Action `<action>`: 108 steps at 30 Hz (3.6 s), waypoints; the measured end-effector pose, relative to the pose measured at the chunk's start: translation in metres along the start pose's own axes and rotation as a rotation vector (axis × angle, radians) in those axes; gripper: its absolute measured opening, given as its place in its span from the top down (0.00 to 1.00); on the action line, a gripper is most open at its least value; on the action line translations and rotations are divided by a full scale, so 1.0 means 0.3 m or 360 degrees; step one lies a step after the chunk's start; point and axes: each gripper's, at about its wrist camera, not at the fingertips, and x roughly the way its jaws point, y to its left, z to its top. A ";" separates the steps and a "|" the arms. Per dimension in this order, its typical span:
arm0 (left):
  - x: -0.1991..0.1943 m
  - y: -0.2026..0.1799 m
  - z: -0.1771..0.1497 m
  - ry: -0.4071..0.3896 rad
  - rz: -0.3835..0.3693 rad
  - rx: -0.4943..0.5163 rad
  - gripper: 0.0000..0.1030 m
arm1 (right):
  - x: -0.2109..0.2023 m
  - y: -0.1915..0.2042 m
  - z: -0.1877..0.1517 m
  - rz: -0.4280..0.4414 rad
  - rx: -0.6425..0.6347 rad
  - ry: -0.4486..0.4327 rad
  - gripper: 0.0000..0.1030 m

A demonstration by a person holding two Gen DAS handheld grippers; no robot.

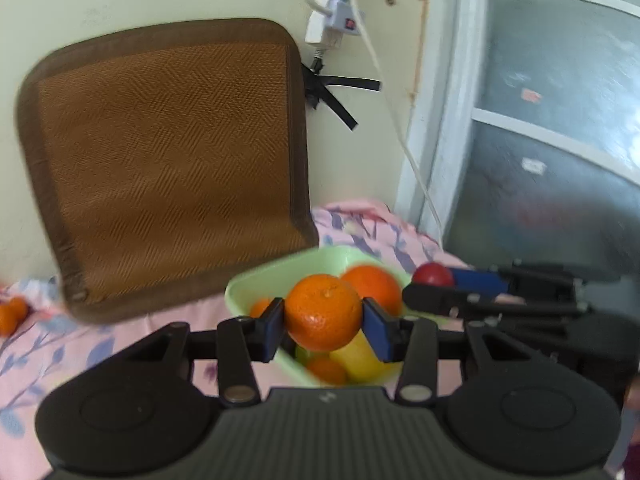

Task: Organize fruits

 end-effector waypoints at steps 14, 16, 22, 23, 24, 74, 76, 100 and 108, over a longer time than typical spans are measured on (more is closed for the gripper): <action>0.274 0.105 -0.003 0.0155 0.0015 -0.0168 0.61 | 0.240 -0.030 -0.049 -0.0047 -0.0078 0.0033 0.69; 0.276 0.111 -0.006 0.0156 0.0026 -0.0179 0.61 | 0.242 -0.032 -0.050 -0.0043 -0.0087 0.0022 0.69; 0.286 0.124 -0.011 0.0176 0.0071 -0.0202 0.60 | 0.247 -0.017 -0.059 -0.0079 -0.0160 -0.0002 0.68; 0.284 0.123 -0.011 0.0174 0.0076 -0.0199 0.60 | 0.247 -0.015 -0.061 -0.0087 -0.0170 -0.0011 0.68; 0.282 0.123 -0.010 0.0174 0.0082 -0.0200 0.60 | 0.247 -0.016 -0.061 -0.0086 -0.0167 -0.0013 0.68; -0.117 -0.130 -0.087 0.0029 0.0547 -0.0076 0.00 | -0.013 -0.005 -0.117 -0.0231 0.0200 -0.0018 0.40; -0.160 -0.152 -0.106 0.0022 0.0563 -0.0064 0.00 | -0.065 0.015 -0.134 -0.0258 0.0258 -0.0008 0.29; -0.459 -0.216 -0.300 0.0006 0.0654 -0.0195 0.00 | -0.350 0.074 -0.249 -0.0433 0.0512 0.0029 0.13; -0.479 -0.189 -0.308 0.0010 0.0778 -0.0240 0.00 | -0.403 0.099 -0.232 -0.0398 0.0547 -0.0030 0.10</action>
